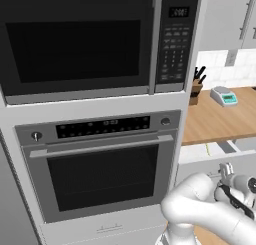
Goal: Take a straw from the drawer in front and place it inside the glass cup on the dining counter.
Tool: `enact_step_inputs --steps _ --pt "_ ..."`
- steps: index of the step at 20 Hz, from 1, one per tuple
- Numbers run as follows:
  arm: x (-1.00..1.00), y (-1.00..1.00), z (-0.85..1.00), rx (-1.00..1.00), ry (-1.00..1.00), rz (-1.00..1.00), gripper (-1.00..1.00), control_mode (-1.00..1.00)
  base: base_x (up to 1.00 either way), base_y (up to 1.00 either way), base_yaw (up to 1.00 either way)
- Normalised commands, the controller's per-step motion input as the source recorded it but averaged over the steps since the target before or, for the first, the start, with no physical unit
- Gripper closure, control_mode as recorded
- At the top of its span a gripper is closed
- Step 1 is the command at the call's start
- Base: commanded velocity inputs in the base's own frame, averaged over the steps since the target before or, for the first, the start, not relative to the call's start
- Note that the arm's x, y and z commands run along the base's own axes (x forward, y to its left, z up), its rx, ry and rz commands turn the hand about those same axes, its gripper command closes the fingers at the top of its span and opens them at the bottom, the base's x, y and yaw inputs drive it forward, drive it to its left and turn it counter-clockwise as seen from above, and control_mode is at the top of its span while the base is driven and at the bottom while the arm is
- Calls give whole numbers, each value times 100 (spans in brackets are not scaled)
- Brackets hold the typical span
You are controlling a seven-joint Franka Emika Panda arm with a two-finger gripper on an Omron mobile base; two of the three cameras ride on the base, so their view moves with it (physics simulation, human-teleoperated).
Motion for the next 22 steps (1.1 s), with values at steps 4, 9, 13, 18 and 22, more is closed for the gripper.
enact_step_inputs --steps 4,9,13,18,22 --pt "-100 -68 -86 0 -1 -4 100 -100 0 0 0" --pt "-100 -71 -85 0 -4 -3 100 -100 0 0 0" --pt "-100 -78 -77 0 -6 -2 100 -100 0 0 0" --pt "-100 -79 -73 0 -6 -2 100 -100 0 0 0" --pt "-100 -79 -69 0 -7 -2 100 -100 0 0 0"
